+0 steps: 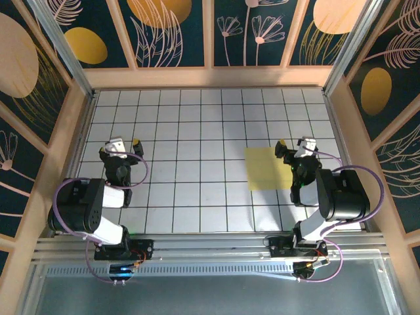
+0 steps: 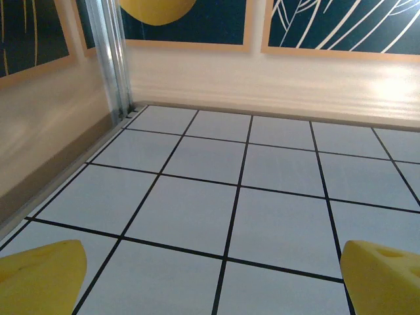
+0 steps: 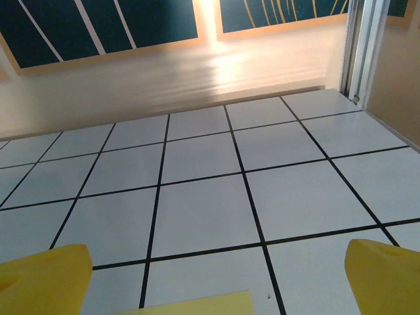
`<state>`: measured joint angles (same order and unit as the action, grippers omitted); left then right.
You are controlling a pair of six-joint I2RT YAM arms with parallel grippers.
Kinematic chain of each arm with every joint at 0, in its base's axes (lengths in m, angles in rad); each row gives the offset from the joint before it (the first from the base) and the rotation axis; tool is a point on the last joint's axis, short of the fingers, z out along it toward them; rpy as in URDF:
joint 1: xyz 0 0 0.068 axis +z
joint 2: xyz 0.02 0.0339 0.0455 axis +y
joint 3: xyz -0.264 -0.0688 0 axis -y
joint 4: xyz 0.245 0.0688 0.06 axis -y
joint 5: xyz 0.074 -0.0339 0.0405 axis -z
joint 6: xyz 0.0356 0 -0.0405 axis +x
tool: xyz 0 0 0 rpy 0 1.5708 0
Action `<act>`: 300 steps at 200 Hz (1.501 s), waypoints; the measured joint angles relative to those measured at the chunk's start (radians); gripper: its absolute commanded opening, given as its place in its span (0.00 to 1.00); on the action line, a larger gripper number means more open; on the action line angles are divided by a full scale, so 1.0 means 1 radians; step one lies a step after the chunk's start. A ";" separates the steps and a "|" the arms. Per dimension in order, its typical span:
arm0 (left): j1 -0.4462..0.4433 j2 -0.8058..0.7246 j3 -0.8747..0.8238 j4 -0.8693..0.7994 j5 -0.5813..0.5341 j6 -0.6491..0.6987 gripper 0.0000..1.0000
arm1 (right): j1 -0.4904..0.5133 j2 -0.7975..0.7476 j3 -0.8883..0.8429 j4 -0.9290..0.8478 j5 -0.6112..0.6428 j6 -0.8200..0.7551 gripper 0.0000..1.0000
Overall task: Fold a paper plane with a square sheet of paper (fold left side to right side)
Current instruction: Move the square sheet of paper to the center of the table.
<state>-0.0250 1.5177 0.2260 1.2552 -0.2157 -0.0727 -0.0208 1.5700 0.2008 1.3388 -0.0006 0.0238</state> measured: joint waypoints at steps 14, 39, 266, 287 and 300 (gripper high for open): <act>0.000 0.000 0.000 0.000 0.000 0.000 0.99 | 0.000 0.000 0.000 -0.003 0.000 0.000 0.99; 0.000 0.000 0.000 0.000 0.000 0.000 0.99 | 0.000 0.000 0.000 -0.004 0.000 0.000 0.99; 0.000 -0.248 0.009 -0.192 -0.034 -0.026 0.99 | -0.023 -0.182 0.005 -0.147 -0.026 0.009 0.99; 0.001 -0.427 0.082 -0.402 -0.064 -0.096 0.99 | -0.023 -0.338 0.073 -0.359 -0.021 0.051 0.99; 0.001 -0.506 0.164 -0.564 -0.062 -0.168 0.99 | -0.023 -0.404 0.151 -0.517 -0.023 0.095 0.99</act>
<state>-0.0242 1.0115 0.3897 0.6914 -0.2779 -0.2409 -0.0433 1.1656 0.3515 0.8219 -0.0238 0.1184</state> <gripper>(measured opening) 0.988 0.992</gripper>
